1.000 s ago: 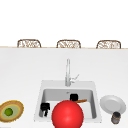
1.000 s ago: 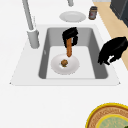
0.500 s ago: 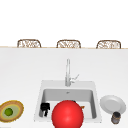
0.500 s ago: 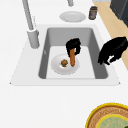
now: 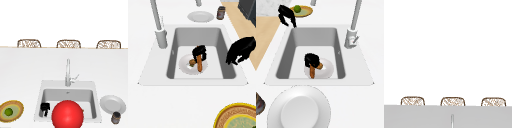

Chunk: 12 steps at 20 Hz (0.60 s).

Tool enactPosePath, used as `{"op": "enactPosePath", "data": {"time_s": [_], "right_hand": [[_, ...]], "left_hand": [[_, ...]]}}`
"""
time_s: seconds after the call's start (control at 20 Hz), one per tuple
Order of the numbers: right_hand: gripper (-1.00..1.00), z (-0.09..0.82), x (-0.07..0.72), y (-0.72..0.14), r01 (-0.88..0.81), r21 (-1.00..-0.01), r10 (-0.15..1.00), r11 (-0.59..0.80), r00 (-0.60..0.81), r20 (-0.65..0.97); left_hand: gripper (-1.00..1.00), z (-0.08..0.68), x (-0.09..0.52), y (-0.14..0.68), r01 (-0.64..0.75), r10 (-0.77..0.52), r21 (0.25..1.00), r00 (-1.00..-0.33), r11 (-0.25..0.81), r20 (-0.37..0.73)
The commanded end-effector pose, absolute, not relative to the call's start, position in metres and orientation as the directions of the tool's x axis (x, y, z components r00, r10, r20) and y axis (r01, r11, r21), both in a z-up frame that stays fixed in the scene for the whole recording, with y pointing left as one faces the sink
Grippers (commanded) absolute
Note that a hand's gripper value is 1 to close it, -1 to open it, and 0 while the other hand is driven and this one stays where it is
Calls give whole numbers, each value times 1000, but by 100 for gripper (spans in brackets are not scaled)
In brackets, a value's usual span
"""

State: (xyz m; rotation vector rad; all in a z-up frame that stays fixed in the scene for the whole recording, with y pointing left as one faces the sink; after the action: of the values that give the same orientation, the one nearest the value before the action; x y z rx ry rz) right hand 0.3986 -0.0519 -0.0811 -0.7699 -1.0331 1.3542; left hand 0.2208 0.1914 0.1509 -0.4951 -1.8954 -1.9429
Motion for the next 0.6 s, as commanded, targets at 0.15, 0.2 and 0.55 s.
{"op": "enactPosePath", "data": {"time_s": [0.15, 0.2, 0.55], "right_hand": [[100, -102, 414, -54, -388, -887, 958, 250, -34, 285], [100, -96, 406, -53, -391, -890, 959, 234, -59, 278], [-100, -61, 398, -62, -428, -887, 970, 173, -81, 228]], "left_hand": [[0, 151, 221, 191, 500, -25, 866, -866, -18, 500], [0, 151, 221, 191, 500, -25, 866, -866, -18, 500], [0, 151, 221, 191, 500, -25, 866, -866, -18, 500]]}}
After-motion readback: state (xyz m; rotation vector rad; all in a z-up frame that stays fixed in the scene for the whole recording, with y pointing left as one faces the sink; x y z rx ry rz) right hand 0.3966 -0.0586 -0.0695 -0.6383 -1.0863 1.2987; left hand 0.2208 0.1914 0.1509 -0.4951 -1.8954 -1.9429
